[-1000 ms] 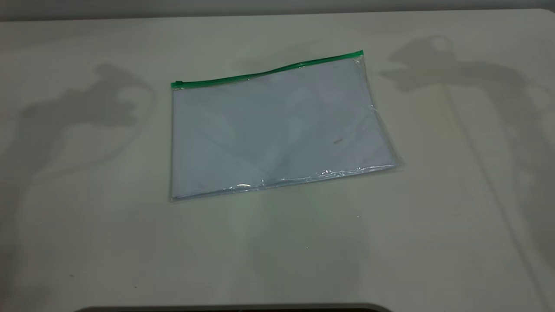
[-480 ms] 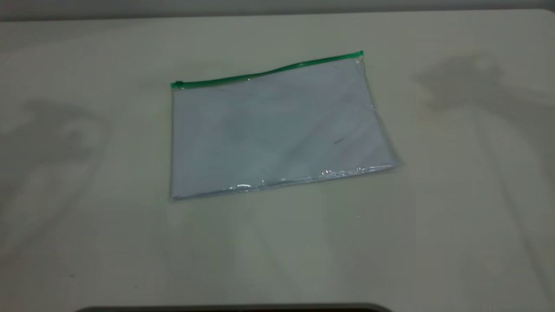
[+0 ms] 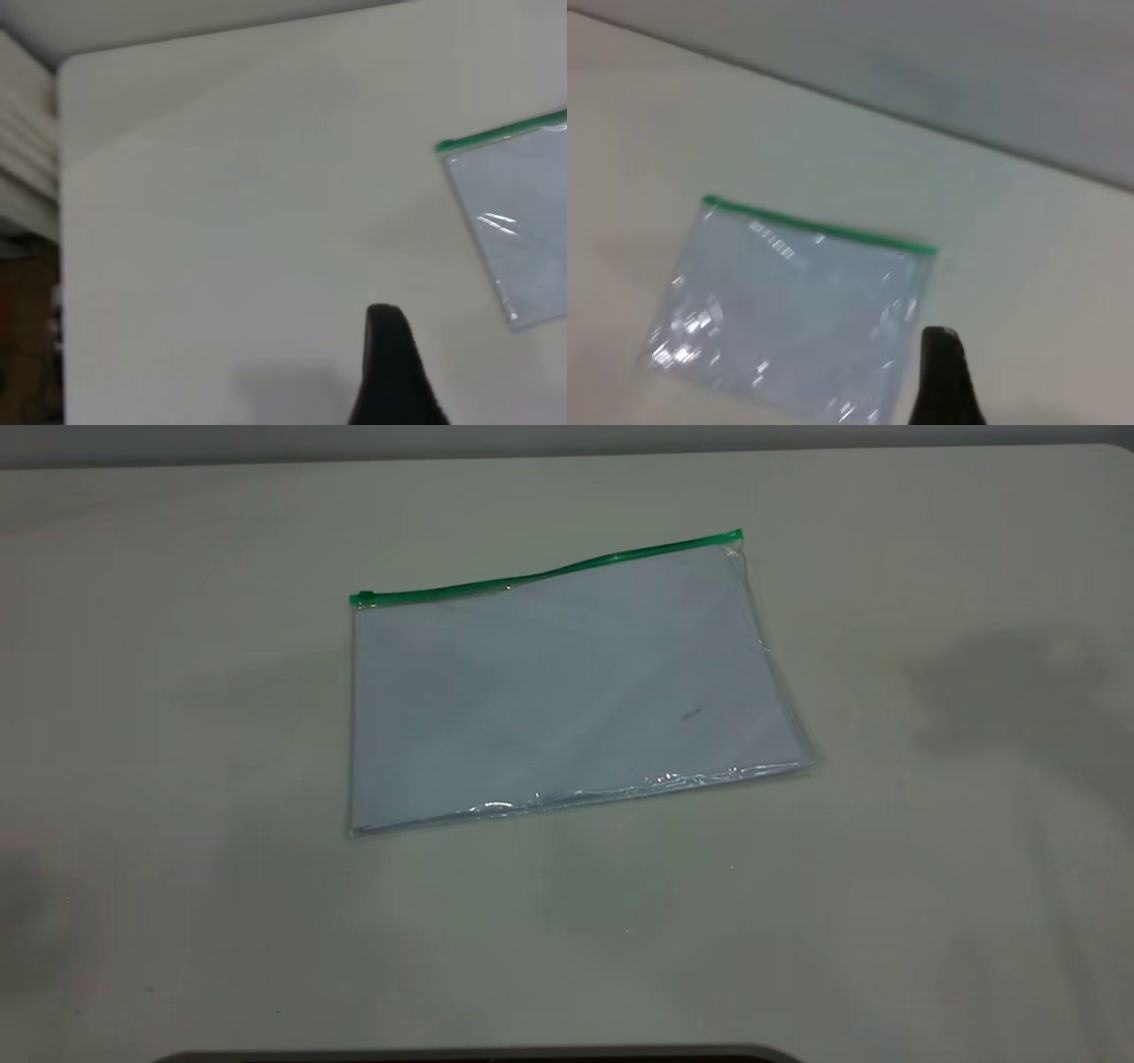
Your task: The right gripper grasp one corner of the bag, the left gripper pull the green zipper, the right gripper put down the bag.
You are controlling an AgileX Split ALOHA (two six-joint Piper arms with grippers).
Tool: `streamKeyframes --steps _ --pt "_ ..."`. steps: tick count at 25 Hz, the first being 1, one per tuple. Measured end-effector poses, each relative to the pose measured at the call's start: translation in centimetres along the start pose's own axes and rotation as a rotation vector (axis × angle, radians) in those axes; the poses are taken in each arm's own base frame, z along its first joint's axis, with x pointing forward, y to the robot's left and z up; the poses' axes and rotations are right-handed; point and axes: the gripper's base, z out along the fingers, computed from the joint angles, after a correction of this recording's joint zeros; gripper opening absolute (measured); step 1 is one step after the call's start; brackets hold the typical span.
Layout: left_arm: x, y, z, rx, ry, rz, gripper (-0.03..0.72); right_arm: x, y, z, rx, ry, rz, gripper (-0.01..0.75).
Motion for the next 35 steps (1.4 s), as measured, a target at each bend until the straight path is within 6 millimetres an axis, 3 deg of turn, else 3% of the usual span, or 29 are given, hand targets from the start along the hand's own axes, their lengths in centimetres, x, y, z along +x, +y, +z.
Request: streamKeyframes --steps 5,9,16,24,29,35 --pt "7.3 -0.9 -3.9 -0.025 -0.093 0.001 0.552 5.5 3.7 -3.6 -0.069 0.011 0.03 0.574" --pt "12.4 -1.7 -4.8 -0.03 -0.147 -0.001 0.552 10.8 6.4 -5.9 -0.096 0.012 0.03 0.574" --pt "18.5 -2.7 -2.8 -0.021 -0.148 -0.003 0.552 19.5 10.0 -8.7 -0.095 -0.037 -0.011 0.574" --pt "22.1 -4.1 1.5 0.096 -0.039 -0.028 0.552 27.1 12.3 -9.9 -0.043 -0.13 -0.077 0.574" --pt "23.1 -4.3 3.4 0.104 0.034 -0.031 0.552 29.9 12.0 -10.2 0.083 -0.141 -0.08 0.574" --pt "23.4 -4.3 4.2 0.103 0.045 -0.033 0.552 32.4 11.2 -9.5 0.211 -0.188 -0.09 0.574"
